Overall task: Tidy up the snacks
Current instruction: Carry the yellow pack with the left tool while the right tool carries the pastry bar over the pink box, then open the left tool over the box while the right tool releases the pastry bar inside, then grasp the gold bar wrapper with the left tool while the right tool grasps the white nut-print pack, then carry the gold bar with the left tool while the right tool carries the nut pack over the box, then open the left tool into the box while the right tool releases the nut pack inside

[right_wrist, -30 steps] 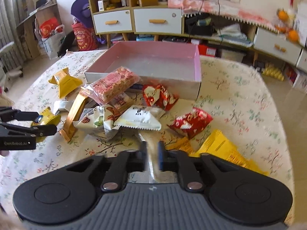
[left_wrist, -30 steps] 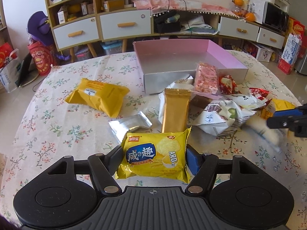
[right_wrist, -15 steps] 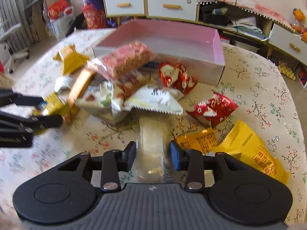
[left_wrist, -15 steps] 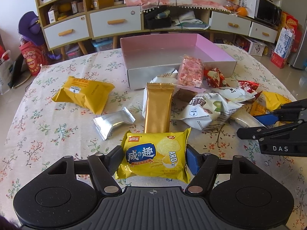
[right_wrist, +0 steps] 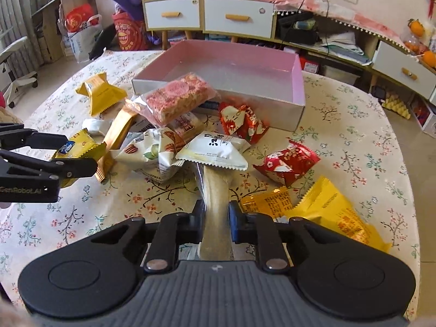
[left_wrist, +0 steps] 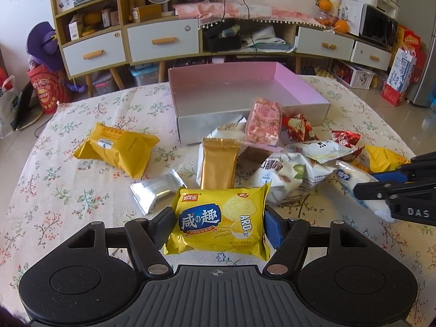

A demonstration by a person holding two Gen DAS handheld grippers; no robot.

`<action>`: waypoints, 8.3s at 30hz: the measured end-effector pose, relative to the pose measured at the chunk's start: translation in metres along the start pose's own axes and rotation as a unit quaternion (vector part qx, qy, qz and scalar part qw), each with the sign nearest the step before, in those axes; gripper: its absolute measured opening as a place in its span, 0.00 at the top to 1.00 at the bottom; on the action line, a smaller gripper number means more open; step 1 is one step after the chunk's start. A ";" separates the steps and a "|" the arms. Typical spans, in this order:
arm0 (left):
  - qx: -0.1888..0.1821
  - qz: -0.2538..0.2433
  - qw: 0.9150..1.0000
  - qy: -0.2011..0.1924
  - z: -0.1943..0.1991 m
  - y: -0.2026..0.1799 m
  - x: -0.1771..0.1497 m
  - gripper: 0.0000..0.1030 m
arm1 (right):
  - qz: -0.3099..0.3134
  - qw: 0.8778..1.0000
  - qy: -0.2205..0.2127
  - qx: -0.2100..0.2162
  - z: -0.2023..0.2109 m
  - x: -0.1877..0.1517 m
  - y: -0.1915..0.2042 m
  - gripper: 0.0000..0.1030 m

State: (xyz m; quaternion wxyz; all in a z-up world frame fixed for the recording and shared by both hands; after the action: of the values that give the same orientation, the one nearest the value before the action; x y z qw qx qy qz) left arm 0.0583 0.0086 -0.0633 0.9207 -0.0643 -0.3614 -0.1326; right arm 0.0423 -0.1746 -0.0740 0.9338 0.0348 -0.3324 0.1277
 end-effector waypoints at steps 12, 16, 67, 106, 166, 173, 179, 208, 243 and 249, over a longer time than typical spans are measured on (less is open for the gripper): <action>-0.002 0.011 1.000 -0.020 0.016 -0.004 0.012 0.34 | -0.050 0.998 -0.040 -0.012 0.031 0.010 -0.020 0.85; 0.003 0.010 1.000 -0.025 0.018 -0.005 0.021 0.34 | -0.068 0.996 -0.053 -0.012 0.034 0.019 -0.028 0.85; 0.022 -0.020 1.000 -0.012 -0.142 -0.002 0.143 0.16 | -0.167 0.983 -0.066 0.037 -0.078 0.129 -0.074 0.51; 0.010 0.015 1.000 -0.010 -0.019 0.000 0.058 0.03 | -0.109 0.992 -0.071 0.000 0.008 0.075 -0.047 0.00; -0.082 0.036 0.996 0.027 -0.068 0.025 0.010 0.73 | 0.149 0.983 -0.085 0.070 -0.044 0.031 0.051 0.35; -0.078 0.042 0.996 0.033 -0.065 0.024 0.012 0.74 | 0.152 0.982 -0.084 0.079 -0.040 0.034 0.051 0.48; -0.079 0.051 0.995 0.033 -0.059 0.026 0.013 0.74 | 0.147 0.982 -0.076 0.091 -0.034 0.034 0.048 0.53; -0.068 0.107 0.992 0.006 -0.036 0.037 0.053 0.74 | 0.050 0.988 -0.128 0.063 -0.008 0.079 0.005 0.53; -0.102 0.110 0.988 0.032 -0.174 0.000 0.173 0.73 | -0.116 0.981 -0.152 0.013 -0.071 0.117 -0.053 0.44; -0.091 0.113 0.989 0.020 -0.175 -0.002 0.171 0.55 | -0.103 0.982 -0.161 0.013 -0.067 0.121 -0.052 0.28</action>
State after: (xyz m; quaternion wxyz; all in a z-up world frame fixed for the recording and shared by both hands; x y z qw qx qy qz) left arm 0.2910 -0.0646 -0.0746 0.9270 -0.1858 -0.3200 -0.0611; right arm 0.1874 -0.1886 -0.0485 0.8758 0.1015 -0.4711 0.0280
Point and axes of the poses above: each gripper's, at about its wrist camera, not at the fingertips, and z roughly against the way its jaws point, y to its left, x to its top, the point moved 7 cm from there along -z, roughly the way its jaws point, and after that the axes turned 2 degrees about -x, right-handed, at the moved point
